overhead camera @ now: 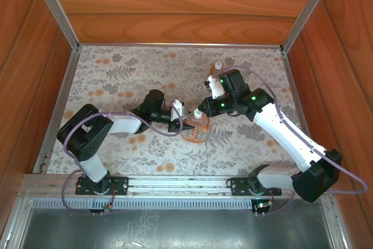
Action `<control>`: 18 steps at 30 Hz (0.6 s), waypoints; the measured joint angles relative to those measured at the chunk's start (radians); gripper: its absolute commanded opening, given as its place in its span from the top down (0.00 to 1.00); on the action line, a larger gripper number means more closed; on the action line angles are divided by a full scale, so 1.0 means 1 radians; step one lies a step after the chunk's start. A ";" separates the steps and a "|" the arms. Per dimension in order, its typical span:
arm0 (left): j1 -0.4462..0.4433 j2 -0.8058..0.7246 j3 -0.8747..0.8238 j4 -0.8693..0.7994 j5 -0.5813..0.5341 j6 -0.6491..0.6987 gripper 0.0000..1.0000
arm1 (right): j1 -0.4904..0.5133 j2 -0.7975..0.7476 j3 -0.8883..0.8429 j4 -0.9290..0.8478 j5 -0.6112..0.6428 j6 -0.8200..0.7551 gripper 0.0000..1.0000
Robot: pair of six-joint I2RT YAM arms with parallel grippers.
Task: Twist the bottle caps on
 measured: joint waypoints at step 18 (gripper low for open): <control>0.000 0.001 0.000 -0.008 0.014 0.023 0.48 | -0.006 -0.068 -0.058 0.008 -0.033 0.009 0.90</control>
